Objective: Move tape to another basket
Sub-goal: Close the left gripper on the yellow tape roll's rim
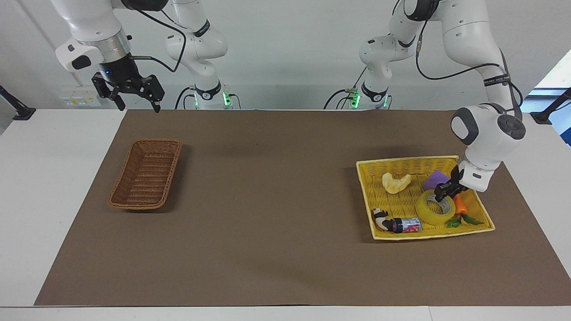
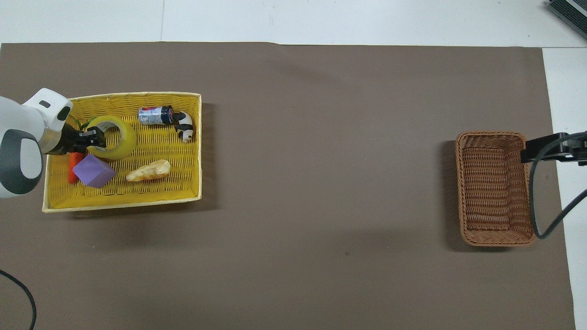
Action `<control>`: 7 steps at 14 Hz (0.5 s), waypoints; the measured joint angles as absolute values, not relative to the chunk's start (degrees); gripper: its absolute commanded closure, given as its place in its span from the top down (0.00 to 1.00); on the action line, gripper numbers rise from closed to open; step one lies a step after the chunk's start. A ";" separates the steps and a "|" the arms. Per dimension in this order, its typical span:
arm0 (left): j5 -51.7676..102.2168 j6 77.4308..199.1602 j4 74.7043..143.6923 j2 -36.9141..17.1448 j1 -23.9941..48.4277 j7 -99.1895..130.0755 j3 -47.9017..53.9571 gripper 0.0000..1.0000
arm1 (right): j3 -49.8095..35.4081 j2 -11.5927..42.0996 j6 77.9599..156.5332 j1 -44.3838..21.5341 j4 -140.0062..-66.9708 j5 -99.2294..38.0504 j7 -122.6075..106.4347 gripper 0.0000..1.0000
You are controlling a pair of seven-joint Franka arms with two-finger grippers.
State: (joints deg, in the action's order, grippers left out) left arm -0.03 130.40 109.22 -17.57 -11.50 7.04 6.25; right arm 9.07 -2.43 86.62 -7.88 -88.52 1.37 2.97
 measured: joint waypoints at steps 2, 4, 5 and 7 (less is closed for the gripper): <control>-0.03 130.50 109.10 -17.60 -11.50 7.04 6.24 0.56 | 9.07 -2.43 86.62 -7.88 -88.52 1.37 2.97 1.00; -0.03 130.68 109.20 -17.90 -11.50 7.04 6.23 0.52 | 9.07 -2.43 86.62 -7.88 -88.52 1.37 2.97 1.00; -0.03 130.75 109.28 -18.25 -11.50 7.04 6.23 0.43 | 9.07 -2.43 86.62 -7.88 -88.52 1.37 2.97 1.00; -0.03 131.07 109.45 -19.51 -11.48 7.03 6.28 0.00 | 9.07 -2.43 86.62 -7.88 -88.52 1.37 2.97 1.00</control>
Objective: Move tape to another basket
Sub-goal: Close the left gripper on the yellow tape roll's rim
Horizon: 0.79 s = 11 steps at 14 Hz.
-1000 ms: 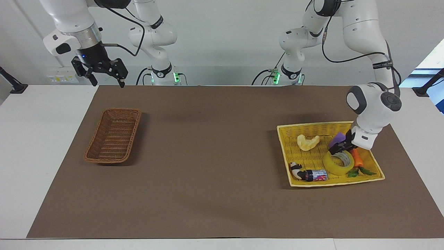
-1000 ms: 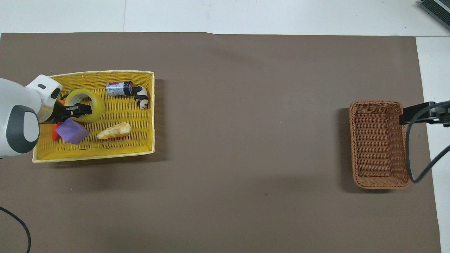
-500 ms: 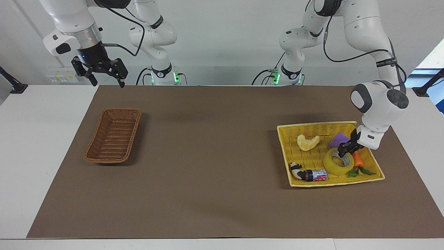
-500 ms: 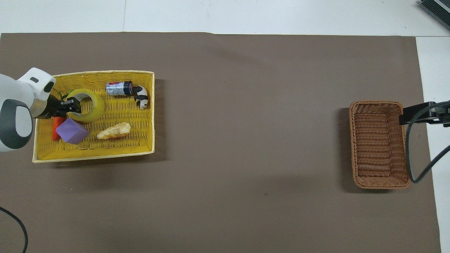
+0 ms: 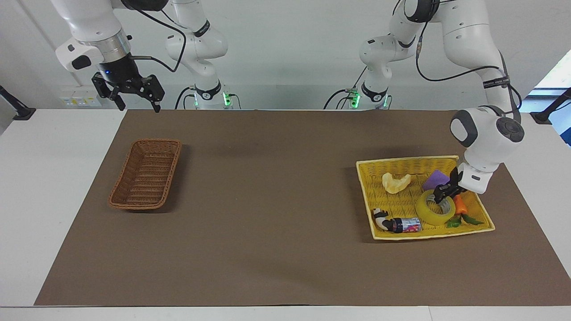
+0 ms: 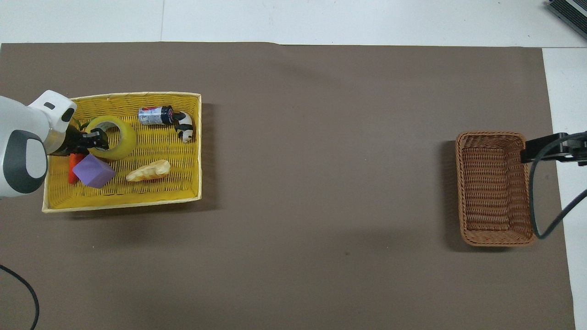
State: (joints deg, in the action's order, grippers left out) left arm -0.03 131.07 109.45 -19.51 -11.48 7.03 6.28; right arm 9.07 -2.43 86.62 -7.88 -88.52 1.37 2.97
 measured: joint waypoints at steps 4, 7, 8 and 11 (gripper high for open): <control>-0.12 130.81 108.97 -20.50 -11.27 6.87 6.41 0.00 | 9.07 -2.43 86.62 -7.88 -88.52 1.37 2.97 1.00; -0.12 129.07 106.93 -20.14 -11.23 6.87 6.41 0.00 | 9.07 -2.43 86.62 -7.88 -88.52 1.37 2.97 1.00; -0.12 128.00 106.04 -19.83 -11.17 6.87 6.42 0.00 | 9.07 -2.43 86.62 -7.88 -88.52 1.37 2.97 1.00; -0.17 122.68 102.53 -18.76 -10.86 6.88 6.46 0.00 | 9.07 -2.43 86.62 -7.88 -88.52 1.37 2.97 1.00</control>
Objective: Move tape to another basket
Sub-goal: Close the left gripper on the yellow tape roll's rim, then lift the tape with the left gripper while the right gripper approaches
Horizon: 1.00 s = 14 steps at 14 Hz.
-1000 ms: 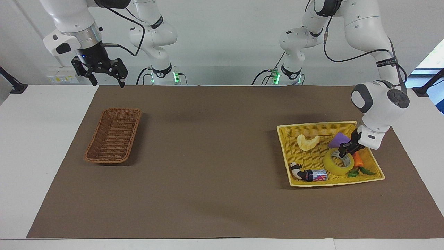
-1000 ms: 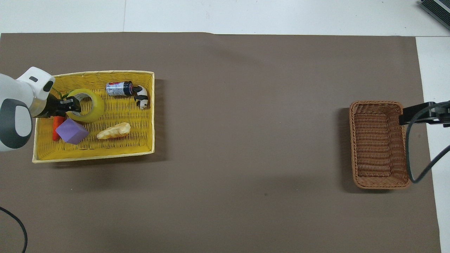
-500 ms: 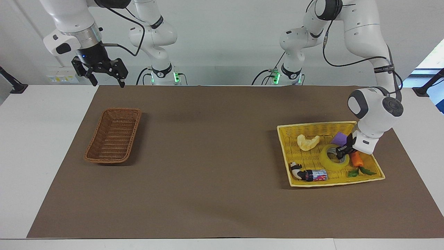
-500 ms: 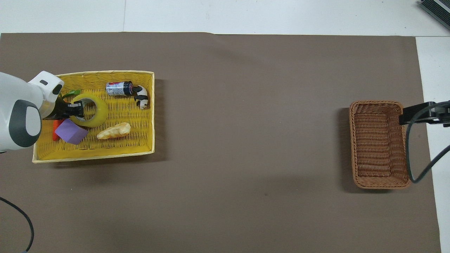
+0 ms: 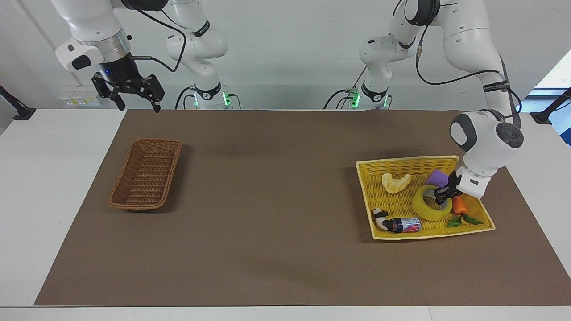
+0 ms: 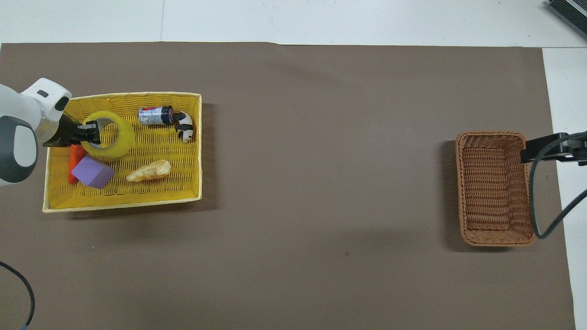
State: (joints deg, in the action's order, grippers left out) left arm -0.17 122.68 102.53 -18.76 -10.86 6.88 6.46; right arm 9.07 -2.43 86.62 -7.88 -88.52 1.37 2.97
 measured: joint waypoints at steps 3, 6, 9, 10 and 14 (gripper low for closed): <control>-0.78 116.82 98.46 -17.64 -10.80 6.88 6.72 0.00 | 9.06 -2.43 86.62 -7.88 -88.52 1.37 2.97 1.00; -0.83 111.28 95.19 -15.75 -10.79 6.88 6.93 0.00 | 8.87 -2.43 86.62 -7.90 -88.52 0.14 2.97 1.00; -0.84 106.80 94.19 -12.80 -10.75 6.88 7.90 0.00 | 8.84 -2.43 86.62 -7.90 -88.72 -2.47 2.97 1.00; -0.84 105.67 94.19 -11.96 -10.72 6.88 8.57 0.00 | 8.84 -2.43 86.62 -7.90 -88.86 -3.02 2.97 1.00; -0.83 103.67 94.20 -10.67 -7.30 10.16 10.21 0.00 | 8.82 -2.43 86.62 -7.96 -89.18 -3.49 2.97 1.00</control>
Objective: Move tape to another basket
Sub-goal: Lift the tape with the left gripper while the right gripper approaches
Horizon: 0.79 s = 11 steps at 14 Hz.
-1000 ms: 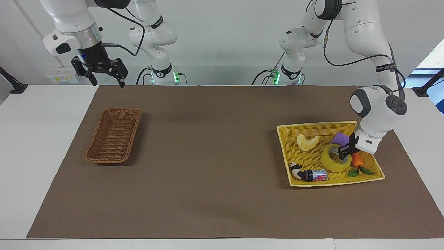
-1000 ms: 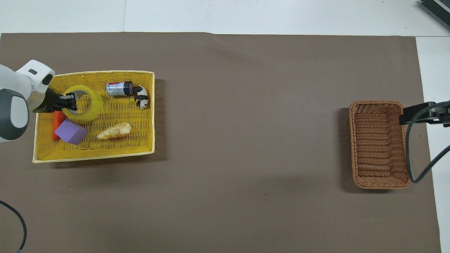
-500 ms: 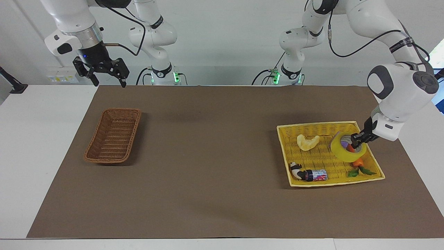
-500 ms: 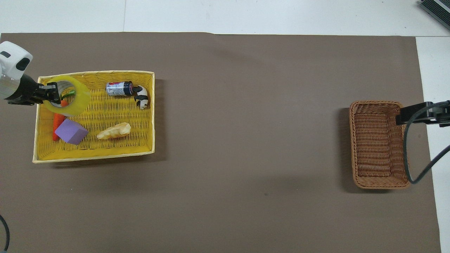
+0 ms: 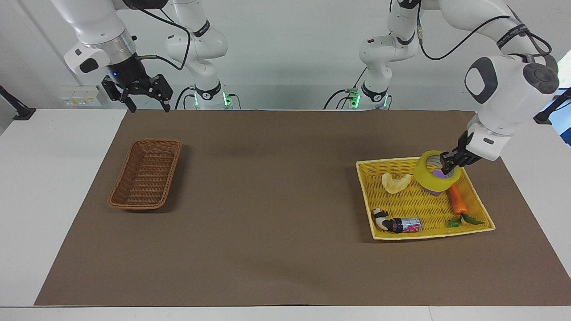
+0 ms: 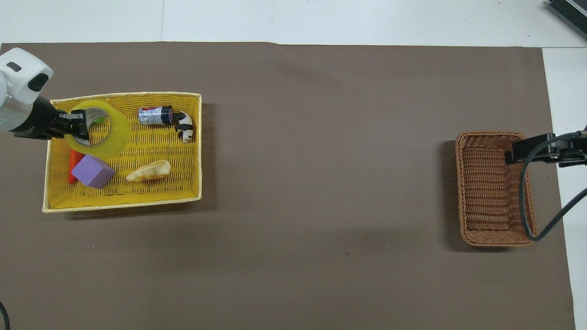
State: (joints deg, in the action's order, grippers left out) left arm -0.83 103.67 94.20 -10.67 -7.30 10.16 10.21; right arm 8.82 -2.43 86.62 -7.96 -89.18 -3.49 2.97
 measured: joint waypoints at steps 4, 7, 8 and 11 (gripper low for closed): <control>-0.76 103.53 94.28 -10.66 1.20 20.52 10.60 0.00 | 8.78 -2.57 86.57 -8.98 -90.47 -6.22 4.17 1.00; -0.71 103.51 94.28 -10.43 8.68 28.56 10.89 0.00 | 8.72 -2.75 86.56 -11.85 -92.00 -7.29 8.95 1.00; -0.45 103.51 94.27 -10.28 10.84 30.76 10.99 0.00 | 8.69 -2.76 86.56 -12.93 -92.52 -8.28 10.96 1.00; 1.90 103.58 94.25 -9.75 15.31 34.92 11.05 0.00 | 8.63 -2.78 86.62 -14.23 -94.00 -11.78 17.18 1.00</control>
